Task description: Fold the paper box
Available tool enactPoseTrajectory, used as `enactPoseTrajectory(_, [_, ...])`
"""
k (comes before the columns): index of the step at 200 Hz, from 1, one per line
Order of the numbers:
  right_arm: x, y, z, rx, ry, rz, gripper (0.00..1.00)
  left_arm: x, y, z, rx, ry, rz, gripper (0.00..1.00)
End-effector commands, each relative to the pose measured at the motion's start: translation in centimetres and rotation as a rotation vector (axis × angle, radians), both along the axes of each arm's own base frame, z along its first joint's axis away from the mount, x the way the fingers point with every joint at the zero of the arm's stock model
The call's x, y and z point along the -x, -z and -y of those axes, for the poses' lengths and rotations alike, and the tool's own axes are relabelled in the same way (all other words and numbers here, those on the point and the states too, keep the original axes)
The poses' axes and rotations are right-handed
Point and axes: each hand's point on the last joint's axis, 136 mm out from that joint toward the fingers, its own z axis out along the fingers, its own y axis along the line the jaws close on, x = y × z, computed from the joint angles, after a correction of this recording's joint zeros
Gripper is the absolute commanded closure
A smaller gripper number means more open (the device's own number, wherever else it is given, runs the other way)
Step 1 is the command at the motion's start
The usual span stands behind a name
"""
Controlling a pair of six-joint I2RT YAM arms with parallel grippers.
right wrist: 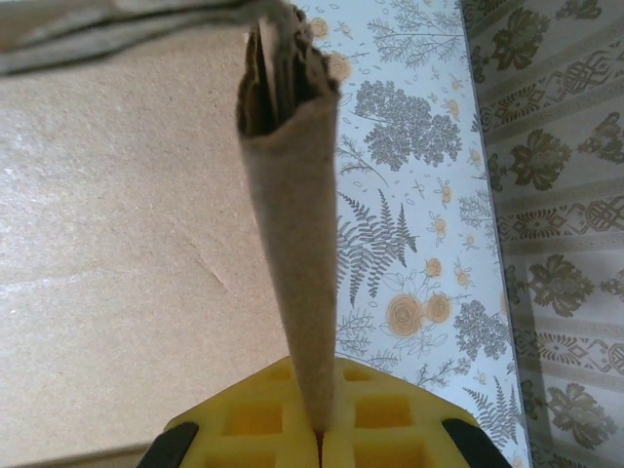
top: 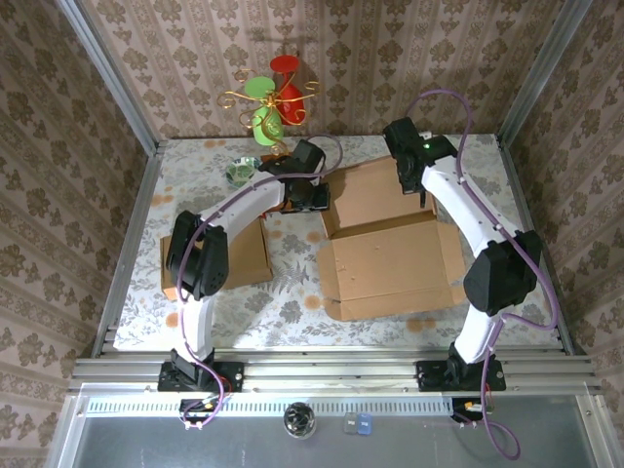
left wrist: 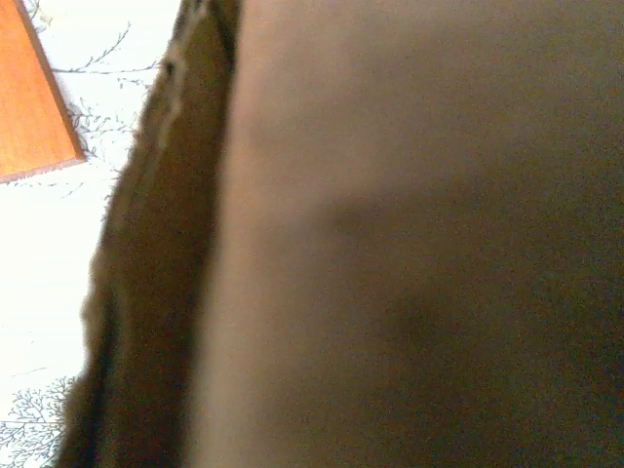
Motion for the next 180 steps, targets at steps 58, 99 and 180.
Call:
enactPoseTrajectory(58, [0.4, 0.0, -0.5, 0.036, 0.023, 0.034, 1.00, 0.9, 4.9, -1.4, -0.201, -0.040, -0.053, 0.94])
enactPoseTrajectory(99, [0.3, 0.4, -0.8, 0.027, 0.016, 0.024, 1.00, 0.9, 5.4, -0.9, -0.193, -0.034, -0.056, 0.94])
enactPoseTrajectory(180, [0.3, 2.3, -0.4, 0.005, 0.041, -0.024, 1.00, 1.1, 1.9, 1.6, -0.031, -0.017, -0.052, 0.64])
